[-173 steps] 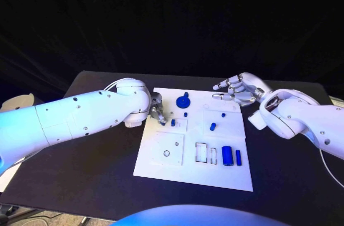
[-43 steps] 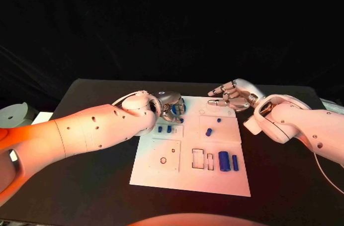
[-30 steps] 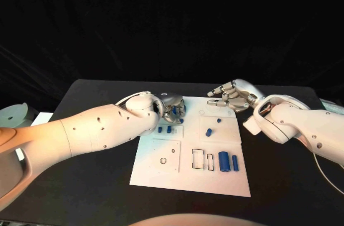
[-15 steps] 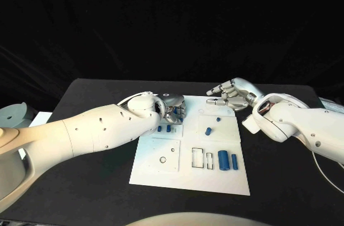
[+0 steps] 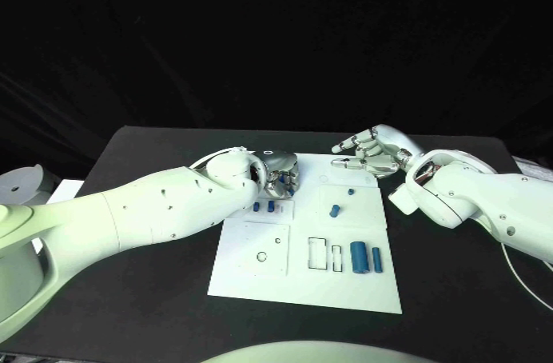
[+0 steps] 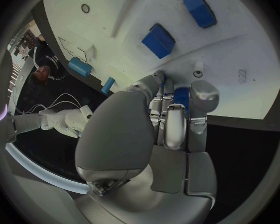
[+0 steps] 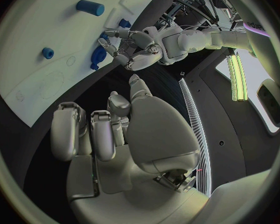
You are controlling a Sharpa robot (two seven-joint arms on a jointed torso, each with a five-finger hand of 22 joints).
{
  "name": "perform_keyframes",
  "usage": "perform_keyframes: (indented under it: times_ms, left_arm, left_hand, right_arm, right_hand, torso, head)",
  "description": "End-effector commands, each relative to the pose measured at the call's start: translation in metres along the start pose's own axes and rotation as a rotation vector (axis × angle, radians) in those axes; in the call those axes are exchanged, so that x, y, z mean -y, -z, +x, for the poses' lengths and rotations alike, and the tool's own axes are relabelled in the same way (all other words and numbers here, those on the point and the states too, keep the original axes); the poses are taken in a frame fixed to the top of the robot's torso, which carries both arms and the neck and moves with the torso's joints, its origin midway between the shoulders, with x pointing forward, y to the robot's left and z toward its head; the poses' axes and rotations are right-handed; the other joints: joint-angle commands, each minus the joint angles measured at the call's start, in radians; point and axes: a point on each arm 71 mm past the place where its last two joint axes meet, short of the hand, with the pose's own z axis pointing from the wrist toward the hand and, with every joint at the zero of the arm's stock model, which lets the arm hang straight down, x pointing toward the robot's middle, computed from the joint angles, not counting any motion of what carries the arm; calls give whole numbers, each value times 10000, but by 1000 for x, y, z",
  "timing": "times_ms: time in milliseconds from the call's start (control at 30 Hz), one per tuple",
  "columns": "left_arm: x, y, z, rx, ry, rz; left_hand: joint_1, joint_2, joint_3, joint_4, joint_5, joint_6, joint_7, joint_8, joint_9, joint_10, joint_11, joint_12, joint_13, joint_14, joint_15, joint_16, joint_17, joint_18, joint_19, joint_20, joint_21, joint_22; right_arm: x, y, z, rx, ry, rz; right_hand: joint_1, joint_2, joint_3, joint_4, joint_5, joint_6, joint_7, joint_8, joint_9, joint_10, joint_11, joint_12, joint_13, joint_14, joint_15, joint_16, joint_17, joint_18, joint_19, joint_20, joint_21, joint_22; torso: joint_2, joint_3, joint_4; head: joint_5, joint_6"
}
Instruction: Assemble the parts on the task board
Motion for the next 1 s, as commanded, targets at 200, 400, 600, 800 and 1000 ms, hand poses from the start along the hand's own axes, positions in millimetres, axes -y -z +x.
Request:
perform_keyframes:
  times_ms: [200, 400, 600, 800, 1000]
  left_arm:
    - [-2, 0, 2, 154, -49, 52]
    - [1, 5, -2, 451, 364, 235]
    - [-2, 15, -13, 861, 937, 265]
    - [-15, 27, -26, 1201, 1357, -29]
    - [-28, 38, -29, 1137, 1553, -350]
  left_hand:
    - [-184, -1, 727, -444, -24, 163, 87, -165, -86, 247, 65, -441, 17, 423, 0, 110, 2, -228, 651, -32, 144, 64]
    - [-441, -85, 902, -576, -43, 172, 120, -298, -141, 274, 89, -668, 15, 409, 30, 113, -46, -227, 645, -20, 143, 68]
    - [-631, -119, 909, -592, -50, 205, 134, -348, -160, 303, 96, -770, 20, 399, 43, 105, -90, -218, 639, -13, 87, 46]
    - [-685, -121, 913, -596, -38, 219, 137, -362, -165, 314, 97, -803, 23, 395, 44, 98, -112, -214, 637, -10, 61, 35]
    - [-748, -107, 933, -605, -1, 242, 131, -383, -172, 335, 95, -849, 27, 394, 43, 104, -115, -214, 638, -7, 72, 38]
  right_arm:
    - [-1, 0, 2, -82, 25, -119]
    - [-1, -1, 2, -83, 25, -125]
    - [-1, 0, 1, -74, 30, -111]
    - [0, 0, 0, -60, 38, -93]
    - [0, 0, 0, -56, 43, -82]
  right_hand:
    - [-14, 58, -63, -14, 59, 22, 6, -57, -2, -68, -20, -9, -13, 786, -80, -33, 1564, 157, -55, -25, -40, -3]
    - [-14, 58, -63, -14, 59, 22, 6, -57, -2, -68, -20, -9, -13, 786, -80, -33, 1564, 157, -55, -25, -40, -3]
    - [-14, 58, -63, -14, 59, 22, 6, -57, -2, -68, -20, -9, -13, 786, -80, -33, 1564, 157, -55, -25, -40, -3]
    - [-14, 58, -63, -14, 59, 22, 6, -57, -2, -68, -20, -9, -13, 786, -80, -33, 1564, 157, -55, -25, -40, -3]
    - [-14, 58, -63, -14, 59, 22, 6, -57, -2, -68, -20, -9, -13, 786, -80, -33, 1564, 157, -55, -25, -40, -3]
  torso:
    - [2, -2, 4]
    - [-8, -3, 6]
    - [-21, 4, 25]
    - [-25, 2, 31]
    - [-16, -8, 24]
  head:
    - [-12, 2]
    - [-15, 17]
    - [-1, 52]
    - [13, 86]
    - [-2, 122]
